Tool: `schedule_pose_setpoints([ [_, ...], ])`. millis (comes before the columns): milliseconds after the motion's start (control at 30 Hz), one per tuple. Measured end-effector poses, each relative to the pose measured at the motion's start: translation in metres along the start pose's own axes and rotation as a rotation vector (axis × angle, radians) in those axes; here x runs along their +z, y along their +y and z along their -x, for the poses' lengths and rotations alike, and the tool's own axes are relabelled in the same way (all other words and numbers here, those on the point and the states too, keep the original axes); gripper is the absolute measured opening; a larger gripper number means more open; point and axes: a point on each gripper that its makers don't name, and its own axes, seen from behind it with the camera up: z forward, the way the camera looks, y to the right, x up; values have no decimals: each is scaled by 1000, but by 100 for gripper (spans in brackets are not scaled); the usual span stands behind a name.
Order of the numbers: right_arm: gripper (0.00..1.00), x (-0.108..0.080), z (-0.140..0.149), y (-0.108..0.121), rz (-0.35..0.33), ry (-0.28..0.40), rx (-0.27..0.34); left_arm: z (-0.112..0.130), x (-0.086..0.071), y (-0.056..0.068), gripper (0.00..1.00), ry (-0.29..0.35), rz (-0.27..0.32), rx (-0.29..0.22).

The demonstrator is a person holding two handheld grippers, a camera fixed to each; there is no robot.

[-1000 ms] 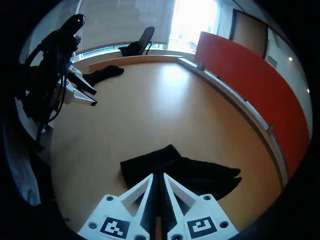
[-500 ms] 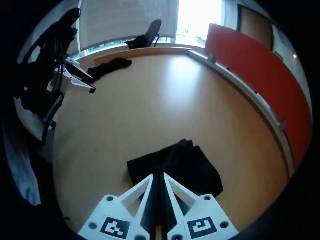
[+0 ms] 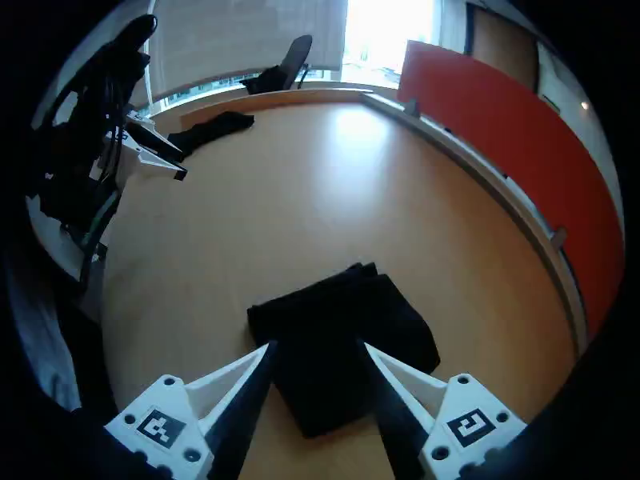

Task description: Fold towel

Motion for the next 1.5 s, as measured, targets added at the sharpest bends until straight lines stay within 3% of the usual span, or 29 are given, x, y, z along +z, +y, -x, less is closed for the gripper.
schedule_pose_setpoints([
  [600, 75, -4, 40, 6, 38, -39, 69, -1, 2, 6, 67, -1, 4, 5],
  [1267, 75, -7, 95, -7, 44, -120, 125, 1, 5, 12, 67, -10, 12, 12],
  [1400, 72, -4, 98, -8, 46, -126, 134, 1, 5, 13, 67, -10, 13, 12],
  [1500, 63, -2, 100, -8, 48, -128, 147, 2, 5, 13, 67, -10, 13, 11],
])
